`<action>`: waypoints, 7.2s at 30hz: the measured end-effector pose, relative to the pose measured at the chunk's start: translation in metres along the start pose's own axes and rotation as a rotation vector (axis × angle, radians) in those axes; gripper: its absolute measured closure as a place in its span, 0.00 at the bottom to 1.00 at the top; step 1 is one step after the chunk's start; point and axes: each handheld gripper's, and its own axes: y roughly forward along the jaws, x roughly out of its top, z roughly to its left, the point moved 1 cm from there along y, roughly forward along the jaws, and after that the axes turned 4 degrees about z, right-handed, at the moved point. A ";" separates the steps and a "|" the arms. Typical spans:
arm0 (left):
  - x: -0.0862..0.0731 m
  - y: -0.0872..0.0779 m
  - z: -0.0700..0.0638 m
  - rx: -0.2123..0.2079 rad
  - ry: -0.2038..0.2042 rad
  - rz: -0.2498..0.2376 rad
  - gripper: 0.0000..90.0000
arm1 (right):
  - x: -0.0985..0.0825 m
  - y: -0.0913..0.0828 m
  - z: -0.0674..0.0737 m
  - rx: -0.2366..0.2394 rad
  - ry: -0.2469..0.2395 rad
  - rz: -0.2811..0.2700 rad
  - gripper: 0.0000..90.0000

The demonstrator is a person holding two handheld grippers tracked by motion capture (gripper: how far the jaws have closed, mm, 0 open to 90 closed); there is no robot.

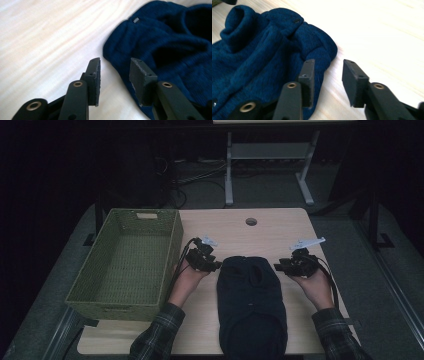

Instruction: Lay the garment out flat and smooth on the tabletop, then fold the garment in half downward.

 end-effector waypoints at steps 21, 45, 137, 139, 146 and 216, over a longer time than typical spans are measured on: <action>0.016 0.044 0.018 -0.058 -0.037 -0.001 0.49 | 0.029 0.056 -0.017 0.046 0.013 0.031 0.62; 0.007 0.068 0.015 -0.133 -0.012 0.019 0.64 | 0.019 0.069 -0.009 0.055 -0.013 0.065 0.84; 0.035 -0.044 -0.033 0.035 0.157 -0.187 0.86 | 0.043 -0.032 0.046 -0.058 -0.175 -0.166 0.90; 0.029 -0.047 -0.035 0.019 0.153 -0.197 0.86 | 0.039 -0.034 0.051 -0.057 -0.182 -0.175 0.90; 0.008 -0.053 -0.050 -0.019 0.160 -0.200 0.85 | 0.018 -0.037 0.065 -0.029 -0.197 -0.184 0.89; -0.036 -0.033 -0.063 -0.122 0.041 -0.089 1.00 | -0.054 -0.039 0.100 0.187 -0.199 -0.097 1.00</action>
